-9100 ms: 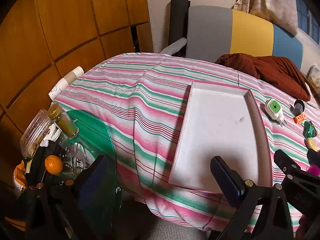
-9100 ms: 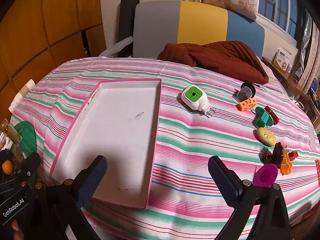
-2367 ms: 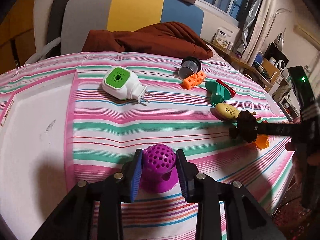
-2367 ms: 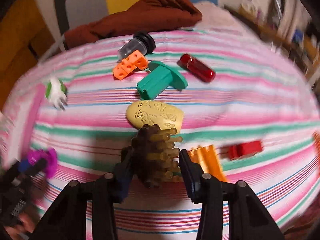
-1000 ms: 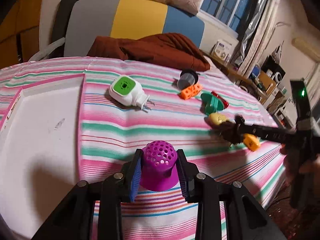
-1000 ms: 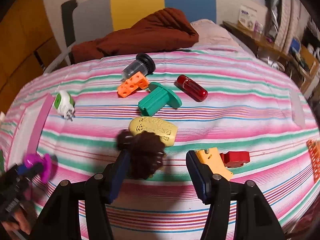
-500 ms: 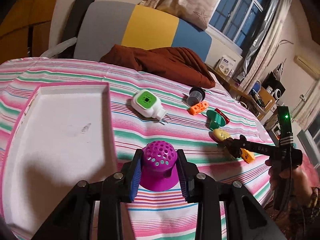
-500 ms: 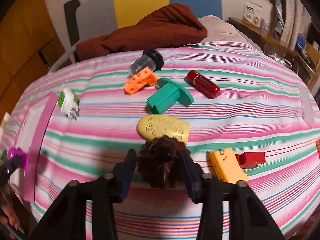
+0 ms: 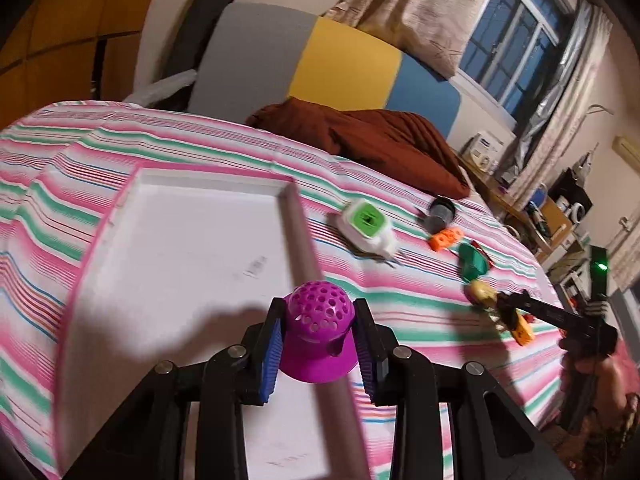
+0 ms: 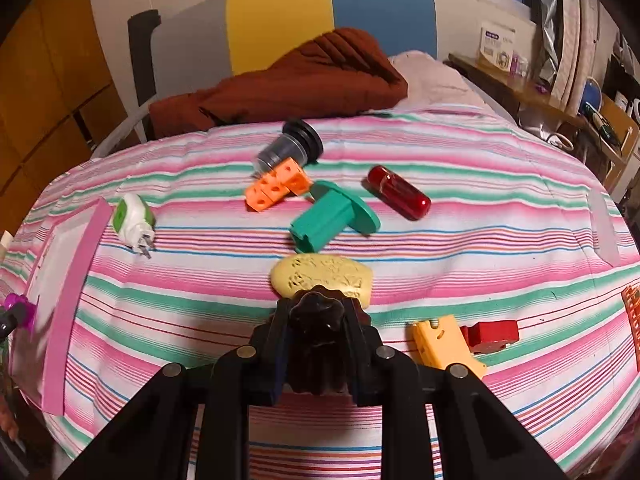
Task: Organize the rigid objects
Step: 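Lower the magenta cup into the tray and open the left tool while the right tool carries the ball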
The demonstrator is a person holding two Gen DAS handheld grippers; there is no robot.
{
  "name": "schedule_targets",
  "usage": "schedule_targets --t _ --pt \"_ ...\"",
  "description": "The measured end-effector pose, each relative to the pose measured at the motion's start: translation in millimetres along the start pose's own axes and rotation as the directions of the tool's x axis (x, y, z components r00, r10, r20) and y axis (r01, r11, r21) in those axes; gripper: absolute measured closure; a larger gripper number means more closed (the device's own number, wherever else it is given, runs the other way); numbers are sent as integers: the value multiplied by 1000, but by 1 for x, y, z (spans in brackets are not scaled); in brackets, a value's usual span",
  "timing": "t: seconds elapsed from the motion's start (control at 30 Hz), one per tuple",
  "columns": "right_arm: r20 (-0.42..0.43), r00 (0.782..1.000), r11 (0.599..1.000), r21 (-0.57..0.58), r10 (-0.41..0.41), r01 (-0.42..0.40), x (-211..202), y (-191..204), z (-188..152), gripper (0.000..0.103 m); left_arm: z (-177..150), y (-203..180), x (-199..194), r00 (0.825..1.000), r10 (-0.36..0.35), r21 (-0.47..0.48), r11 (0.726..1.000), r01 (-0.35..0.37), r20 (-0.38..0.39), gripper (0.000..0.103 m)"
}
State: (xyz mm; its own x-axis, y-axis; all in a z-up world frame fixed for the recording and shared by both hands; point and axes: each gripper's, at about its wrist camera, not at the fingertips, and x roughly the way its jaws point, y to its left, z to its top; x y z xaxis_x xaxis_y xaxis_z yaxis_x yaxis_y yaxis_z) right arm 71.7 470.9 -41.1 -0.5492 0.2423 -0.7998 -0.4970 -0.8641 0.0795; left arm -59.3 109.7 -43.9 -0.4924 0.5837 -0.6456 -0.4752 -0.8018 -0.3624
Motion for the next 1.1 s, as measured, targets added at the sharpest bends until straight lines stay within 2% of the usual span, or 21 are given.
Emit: schedule_targets --t 0.17,0.4,0.57,0.73,0.9,0.97,1.0,1.03,1.07,1.1 --pt "53 998 999 -17 30 -29 -16 20 0 81 17 28 3 998 65 -17 998 -65 3 70" --pt "51 986 984 -83 159 -155 -20 83 6 81 51 62 34 989 146 -41 988 -147 -34 70" --pt "50 961 955 -138 271 -262 -21 138 22 81 72 84 61 972 220 -30 974 -223 -78 70" --pt "32 946 931 -192 323 -312 -15 183 32 81 87 102 81 961 256 -36 965 -261 -107 70" --pt "-11 933 909 -219 361 -354 -1 219 36 81 97 112 91 949 300 -19 953 -303 -100 70" --pt "-26 927 900 -228 375 -371 5 233 38 81 99 117 90 943 321 -25 946 -324 -91 65" --pt "-31 924 897 -229 382 -379 7 238 39 81 99 119 89 943 321 -35 945 -325 -86 52" --pt "-38 920 893 -229 390 -388 11 243 41 81 99 121 84 952 297 -55 952 -301 -74 43" --pt "-45 917 889 -228 397 -396 14 248 42 81 98 121 77 962 268 -78 959 -271 -53 38" --pt "-49 915 887 -227 401 -402 15 251 43 81 96 121 68 963 269 -93 958 -271 -27 29"
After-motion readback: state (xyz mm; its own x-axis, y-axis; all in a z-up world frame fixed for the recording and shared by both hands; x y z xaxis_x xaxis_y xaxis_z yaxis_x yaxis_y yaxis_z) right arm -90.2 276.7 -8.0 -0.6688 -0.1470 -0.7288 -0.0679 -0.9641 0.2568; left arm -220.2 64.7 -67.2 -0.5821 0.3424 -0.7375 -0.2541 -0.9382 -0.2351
